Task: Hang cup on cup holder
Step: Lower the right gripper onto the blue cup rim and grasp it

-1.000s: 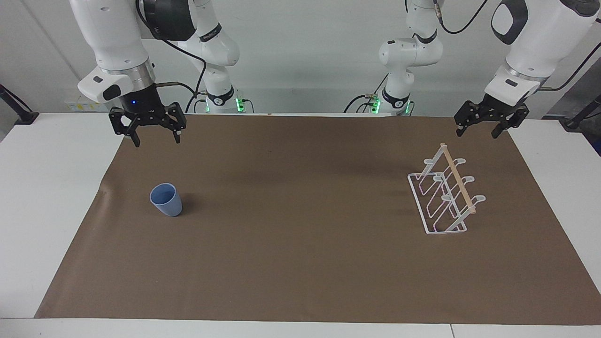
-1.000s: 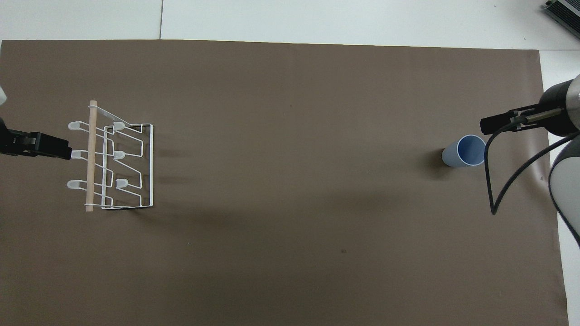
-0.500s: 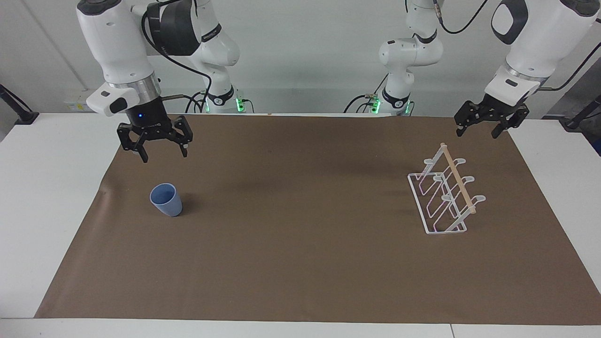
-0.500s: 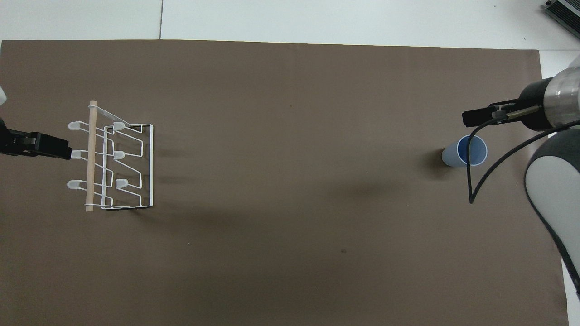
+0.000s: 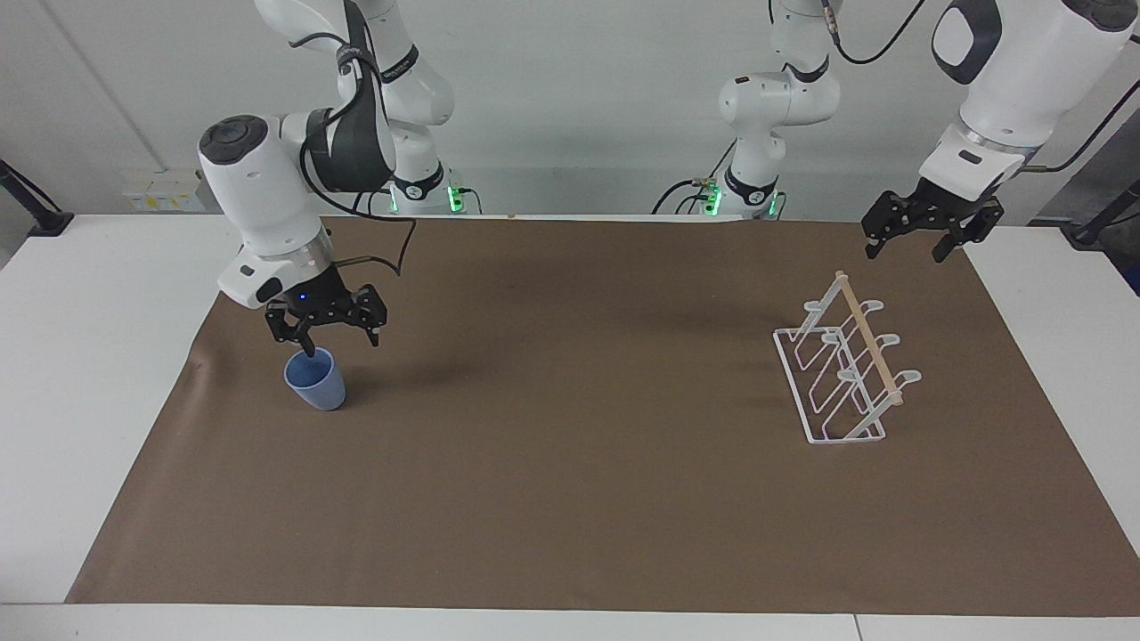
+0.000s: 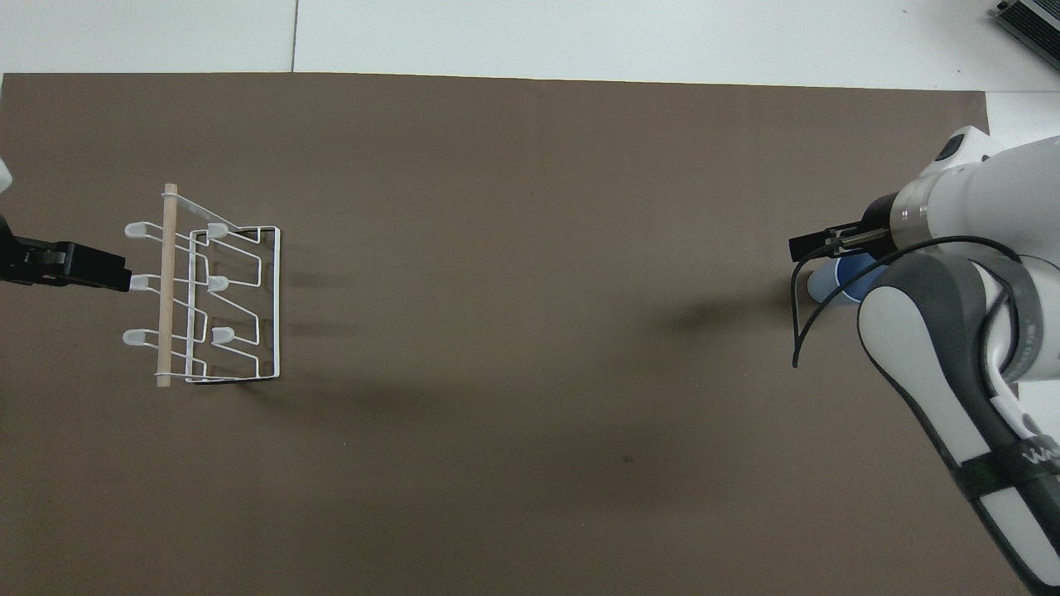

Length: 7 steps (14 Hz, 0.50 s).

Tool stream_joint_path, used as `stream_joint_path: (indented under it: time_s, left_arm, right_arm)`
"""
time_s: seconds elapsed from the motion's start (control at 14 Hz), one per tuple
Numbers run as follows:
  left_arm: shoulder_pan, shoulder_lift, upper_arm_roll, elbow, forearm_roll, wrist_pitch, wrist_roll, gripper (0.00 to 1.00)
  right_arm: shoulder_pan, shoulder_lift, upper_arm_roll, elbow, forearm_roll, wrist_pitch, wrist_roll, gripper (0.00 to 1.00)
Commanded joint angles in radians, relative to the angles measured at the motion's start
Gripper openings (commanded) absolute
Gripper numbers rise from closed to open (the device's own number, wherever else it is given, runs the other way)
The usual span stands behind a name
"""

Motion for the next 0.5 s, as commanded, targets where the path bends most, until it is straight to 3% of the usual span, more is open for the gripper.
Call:
stream_joint_path:
  time_s: [0.0,0.43]
  left_arm:
    - [0.004,-0.026,0.003,-0.030,-0.002,0.011,0.014,1.00]
    - [0.002,-0.026,0.003,-0.030,-0.002,0.011,0.014,1.00]
  right_arm:
    - [-0.015,0.005,0.003,-0.049,0.017,0.066,-0.024,1.00]
    - [-0.050,0.005,0.003,-0.146,0.014,0.149,-0.036,1.00]
